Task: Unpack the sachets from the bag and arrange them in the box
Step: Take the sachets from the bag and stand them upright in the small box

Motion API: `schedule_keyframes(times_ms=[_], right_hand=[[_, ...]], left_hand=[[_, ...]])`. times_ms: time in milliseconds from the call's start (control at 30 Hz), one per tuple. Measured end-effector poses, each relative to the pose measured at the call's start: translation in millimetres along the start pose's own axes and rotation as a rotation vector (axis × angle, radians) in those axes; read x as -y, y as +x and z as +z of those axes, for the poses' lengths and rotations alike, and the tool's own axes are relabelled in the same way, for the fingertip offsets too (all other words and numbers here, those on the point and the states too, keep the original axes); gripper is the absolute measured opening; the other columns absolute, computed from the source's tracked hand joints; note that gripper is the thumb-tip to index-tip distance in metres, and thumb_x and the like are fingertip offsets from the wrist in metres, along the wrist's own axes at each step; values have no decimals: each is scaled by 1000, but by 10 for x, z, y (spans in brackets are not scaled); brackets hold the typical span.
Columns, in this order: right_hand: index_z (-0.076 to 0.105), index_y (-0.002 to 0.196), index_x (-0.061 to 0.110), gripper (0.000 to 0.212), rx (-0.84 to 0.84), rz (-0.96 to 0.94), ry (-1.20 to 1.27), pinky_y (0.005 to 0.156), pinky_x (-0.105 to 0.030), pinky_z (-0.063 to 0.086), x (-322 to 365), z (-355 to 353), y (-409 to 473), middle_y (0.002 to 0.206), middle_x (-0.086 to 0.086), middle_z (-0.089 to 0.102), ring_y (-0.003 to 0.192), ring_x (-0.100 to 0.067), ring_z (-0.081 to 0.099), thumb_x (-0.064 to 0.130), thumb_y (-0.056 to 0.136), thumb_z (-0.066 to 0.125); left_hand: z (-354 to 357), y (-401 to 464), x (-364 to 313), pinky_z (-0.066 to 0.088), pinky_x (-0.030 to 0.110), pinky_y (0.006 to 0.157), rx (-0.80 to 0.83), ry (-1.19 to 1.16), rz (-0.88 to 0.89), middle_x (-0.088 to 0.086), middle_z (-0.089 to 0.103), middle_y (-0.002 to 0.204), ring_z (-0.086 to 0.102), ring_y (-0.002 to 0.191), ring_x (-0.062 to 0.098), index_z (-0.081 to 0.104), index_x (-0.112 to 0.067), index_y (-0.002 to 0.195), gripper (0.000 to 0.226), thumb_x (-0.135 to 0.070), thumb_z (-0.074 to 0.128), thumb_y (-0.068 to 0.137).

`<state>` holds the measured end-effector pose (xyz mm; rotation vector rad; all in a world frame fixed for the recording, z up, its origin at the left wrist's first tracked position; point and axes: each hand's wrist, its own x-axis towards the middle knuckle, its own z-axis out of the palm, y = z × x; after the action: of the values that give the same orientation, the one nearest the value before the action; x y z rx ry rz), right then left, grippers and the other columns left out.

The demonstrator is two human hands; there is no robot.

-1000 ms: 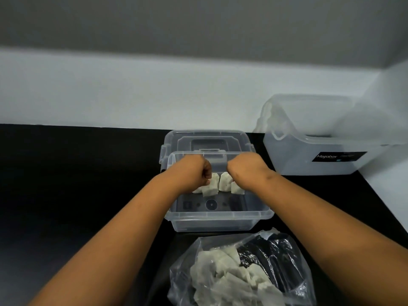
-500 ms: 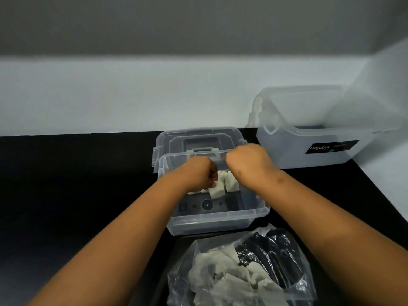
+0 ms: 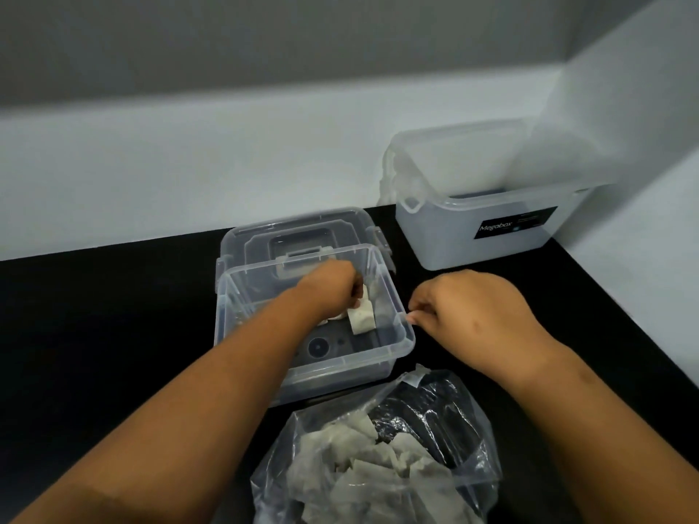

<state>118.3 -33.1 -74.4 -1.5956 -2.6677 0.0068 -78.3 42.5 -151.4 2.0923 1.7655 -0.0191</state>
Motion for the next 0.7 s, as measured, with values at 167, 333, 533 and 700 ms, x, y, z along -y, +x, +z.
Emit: schedule_keyframes(times_ms=[167,333,533,700], right_hand=[[67,93,32,24,10,9,92,65,-28,52,-52,77,-173,79,10,67,73,-7,62,51,91,52],[68,97,35,24,20,-1,187,68,-26,52,-79,21,-368,85,13,69,76,-4,63,52,91,52],[70,101,35,21,162,-80,344,77,-25,54,-67,63,-600,93,17,70,85,1,64,48,88,59],[72,102,32,18,338,-134,458,81,-26,55,-11,367,-645,96,14,71,86,2,64,40,88,65]], left_hand=[[35,14,-7,50,30,82,-27,39,-2,7,68,106,64,93,22,69,-12,106,20,-17,68,86],[-123,-134,-6,51,34,88,-124,49,-17,7,68,110,63,98,23,68,-13,112,26,-19,68,87],[-305,-812,-150,49,24,78,-365,-116,22,-2,71,101,64,86,11,70,-15,108,22,-23,69,87],[-97,-1445,-372,50,22,71,-415,-251,54,-9,69,89,63,76,6,72,-19,100,18,-29,69,86]])
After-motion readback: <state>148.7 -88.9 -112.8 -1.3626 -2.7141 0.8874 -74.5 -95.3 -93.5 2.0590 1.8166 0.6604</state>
